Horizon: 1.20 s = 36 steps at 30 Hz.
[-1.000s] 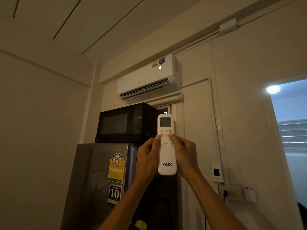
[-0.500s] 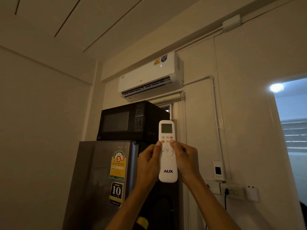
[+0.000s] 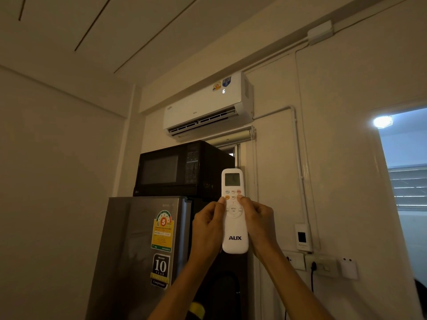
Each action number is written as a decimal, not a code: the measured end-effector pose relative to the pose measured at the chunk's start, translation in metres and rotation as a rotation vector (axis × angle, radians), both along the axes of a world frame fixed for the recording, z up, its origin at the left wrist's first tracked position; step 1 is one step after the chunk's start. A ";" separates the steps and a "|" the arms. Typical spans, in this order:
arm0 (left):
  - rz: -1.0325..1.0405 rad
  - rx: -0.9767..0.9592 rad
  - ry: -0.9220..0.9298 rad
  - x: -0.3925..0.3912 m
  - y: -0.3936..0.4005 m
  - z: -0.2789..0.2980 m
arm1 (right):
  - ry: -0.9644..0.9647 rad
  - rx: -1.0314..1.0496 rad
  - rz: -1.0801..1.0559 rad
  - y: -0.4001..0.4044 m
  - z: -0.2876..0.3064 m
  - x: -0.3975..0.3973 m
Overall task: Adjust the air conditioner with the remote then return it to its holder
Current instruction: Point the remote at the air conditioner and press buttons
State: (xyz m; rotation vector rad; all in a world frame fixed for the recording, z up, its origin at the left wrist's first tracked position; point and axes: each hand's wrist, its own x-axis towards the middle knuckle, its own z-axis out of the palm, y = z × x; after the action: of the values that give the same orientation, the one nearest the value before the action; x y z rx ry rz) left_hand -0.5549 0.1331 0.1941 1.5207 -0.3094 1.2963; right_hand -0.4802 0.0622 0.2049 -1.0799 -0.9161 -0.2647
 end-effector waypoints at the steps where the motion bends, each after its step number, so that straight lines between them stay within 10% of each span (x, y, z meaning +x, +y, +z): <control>1: -0.002 -0.001 -0.001 0.000 0.000 0.000 | 0.000 0.000 0.000 0.000 0.000 0.000; 36: 0.021 0.009 0.020 0.000 0.000 0.003 | -0.014 -0.021 -0.025 -0.001 0.003 0.004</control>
State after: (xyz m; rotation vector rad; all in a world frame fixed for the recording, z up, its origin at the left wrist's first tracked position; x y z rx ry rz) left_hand -0.5548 0.1328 0.1970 1.5471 -0.2870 1.2971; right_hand -0.4763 0.0608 0.2080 -1.1112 -0.9205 -0.2843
